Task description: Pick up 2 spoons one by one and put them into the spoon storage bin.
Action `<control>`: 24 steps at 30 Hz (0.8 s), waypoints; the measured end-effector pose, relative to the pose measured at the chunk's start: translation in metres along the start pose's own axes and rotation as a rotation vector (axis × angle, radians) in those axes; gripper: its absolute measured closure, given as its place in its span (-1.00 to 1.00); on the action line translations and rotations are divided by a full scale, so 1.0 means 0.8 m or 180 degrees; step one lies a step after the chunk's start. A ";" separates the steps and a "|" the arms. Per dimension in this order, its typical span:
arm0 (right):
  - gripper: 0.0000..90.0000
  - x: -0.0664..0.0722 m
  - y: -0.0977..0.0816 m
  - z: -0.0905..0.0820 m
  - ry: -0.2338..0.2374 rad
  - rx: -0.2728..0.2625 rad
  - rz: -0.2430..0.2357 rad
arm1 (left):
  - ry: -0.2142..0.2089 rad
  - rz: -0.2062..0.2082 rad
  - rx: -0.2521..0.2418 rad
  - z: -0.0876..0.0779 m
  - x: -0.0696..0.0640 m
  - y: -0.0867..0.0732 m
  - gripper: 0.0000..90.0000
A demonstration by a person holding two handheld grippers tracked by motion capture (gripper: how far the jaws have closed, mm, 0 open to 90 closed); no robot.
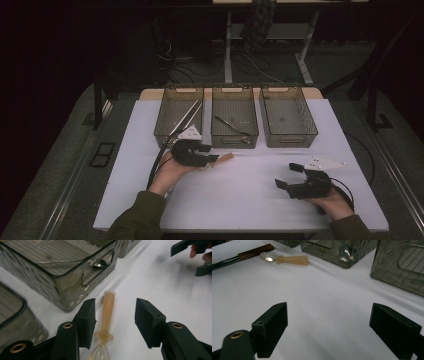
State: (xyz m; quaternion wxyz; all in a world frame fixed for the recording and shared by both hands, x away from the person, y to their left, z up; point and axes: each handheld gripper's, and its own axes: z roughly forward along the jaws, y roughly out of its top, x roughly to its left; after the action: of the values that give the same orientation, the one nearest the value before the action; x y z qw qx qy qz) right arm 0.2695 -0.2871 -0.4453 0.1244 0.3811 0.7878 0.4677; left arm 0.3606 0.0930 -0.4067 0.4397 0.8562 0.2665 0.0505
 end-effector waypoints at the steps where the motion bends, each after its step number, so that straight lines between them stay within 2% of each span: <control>1: -0.68 0.000 0.000 0.000 0.0000 0.0000 0.0008 | -0.0016 0.0016 0.0035 0.005 0.001 0.002 0.18; 6: -0.68 0.000 0.000 0.001 0.0006 0.0002 0.0019 | -0.0033 0.0087 0.0180 0.029 0.001 0.011 0.20; 10: -0.68 0.001 0.001 0.001 0.0016 -0.0006 0.0013 | 0.0008 0.0160 0.0339 0.048 -0.001 0.013 0.23; 17: -0.68 0.001 0.001 0.001 0.0026 -0.0002 0.0024 | 0.0046 0.0192 0.0493 0.067 0.003 0.009 0.30; 23: -0.68 0.001 0.001 0.001 0.0040 -0.0022 0.0043 | 0.0084 0.0266 0.0621 0.082 -0.001 0.005 0.37; 24: -0.68 0.001 0.001 0.001 0.0040 -0.0021 0.0043 | 0.0098 0.0278 0.0605 0.083 -0.002 0.005 0.39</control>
State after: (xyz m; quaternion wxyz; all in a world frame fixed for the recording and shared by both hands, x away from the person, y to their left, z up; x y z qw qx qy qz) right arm 0.2698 -0.2859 -0.4445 0.1175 0.3831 0.7844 0.4734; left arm 0.3823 0.0424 -0.4439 0.3498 0.9039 0.2393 0.0573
